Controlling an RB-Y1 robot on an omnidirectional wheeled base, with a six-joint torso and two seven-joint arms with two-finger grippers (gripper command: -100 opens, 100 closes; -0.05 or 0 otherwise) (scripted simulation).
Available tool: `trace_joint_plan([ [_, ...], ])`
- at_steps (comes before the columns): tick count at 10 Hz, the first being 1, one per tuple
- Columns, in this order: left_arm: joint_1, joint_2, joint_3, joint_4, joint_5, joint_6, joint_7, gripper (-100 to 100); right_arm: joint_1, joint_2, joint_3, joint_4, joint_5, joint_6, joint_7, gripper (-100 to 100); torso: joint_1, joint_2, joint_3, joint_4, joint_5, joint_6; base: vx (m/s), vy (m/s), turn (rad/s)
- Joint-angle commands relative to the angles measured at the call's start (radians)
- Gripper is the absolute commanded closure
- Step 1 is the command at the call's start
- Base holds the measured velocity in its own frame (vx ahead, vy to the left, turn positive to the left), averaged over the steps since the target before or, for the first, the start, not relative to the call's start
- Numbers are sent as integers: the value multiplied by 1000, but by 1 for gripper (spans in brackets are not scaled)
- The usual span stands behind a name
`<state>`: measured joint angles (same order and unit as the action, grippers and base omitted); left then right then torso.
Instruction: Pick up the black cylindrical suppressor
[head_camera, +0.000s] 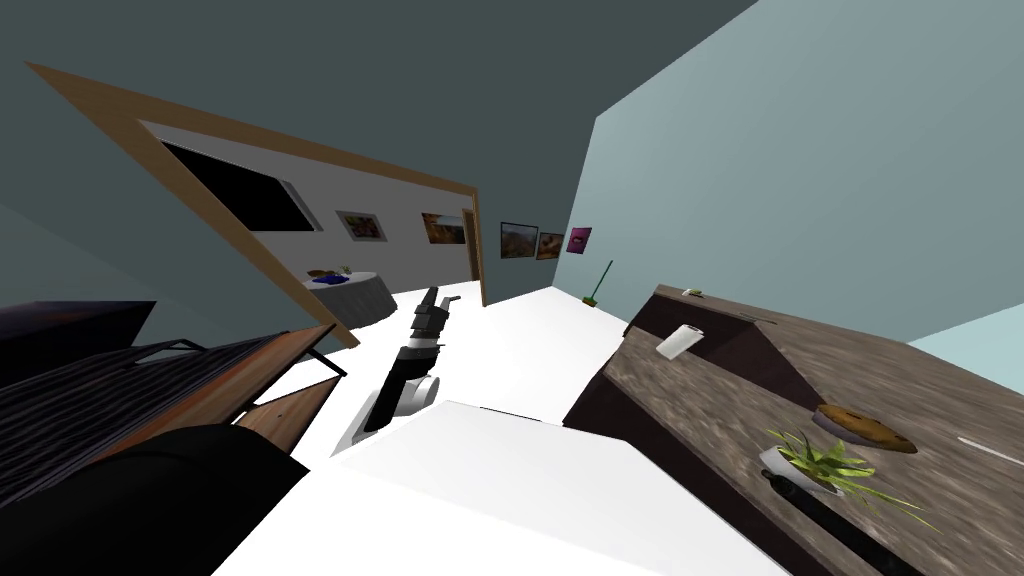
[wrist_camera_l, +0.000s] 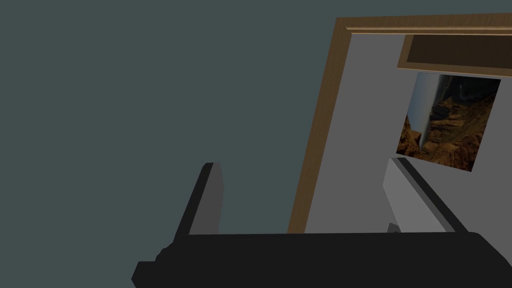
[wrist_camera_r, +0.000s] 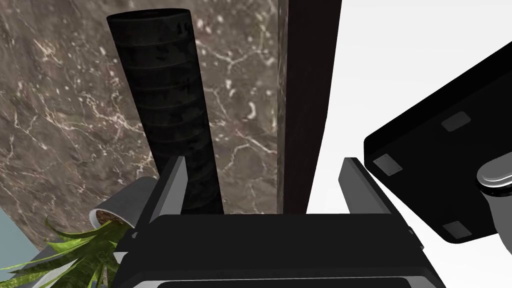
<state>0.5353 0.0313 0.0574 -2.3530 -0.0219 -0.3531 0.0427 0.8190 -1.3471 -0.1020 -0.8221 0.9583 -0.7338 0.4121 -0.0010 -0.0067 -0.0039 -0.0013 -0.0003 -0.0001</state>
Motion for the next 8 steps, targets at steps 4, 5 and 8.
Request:
trace_joint_plan([
  [4, 0, 0, 0, 0, 0, 0, 0, 0, -65, 10, 15, 71, 65, -76, -76, -100, -5, -4, -2, -1, -1, 0, 162, -80, 38],
  [5, 0, 0, 0, 0, 0, 0, 0, 0, -78, 25, 24, 75, 73, -92, -95, -100, -6, -4, -3, -1, -2, 0, 184, -82, 2],
  [8, 0, 0, 0, 0, 0, 0, 0, 0, -72, 47, 35, 64, 69, -50, -82, -100, 1, 4, 2, 1, 0, 0, 37, -24, 31],
])
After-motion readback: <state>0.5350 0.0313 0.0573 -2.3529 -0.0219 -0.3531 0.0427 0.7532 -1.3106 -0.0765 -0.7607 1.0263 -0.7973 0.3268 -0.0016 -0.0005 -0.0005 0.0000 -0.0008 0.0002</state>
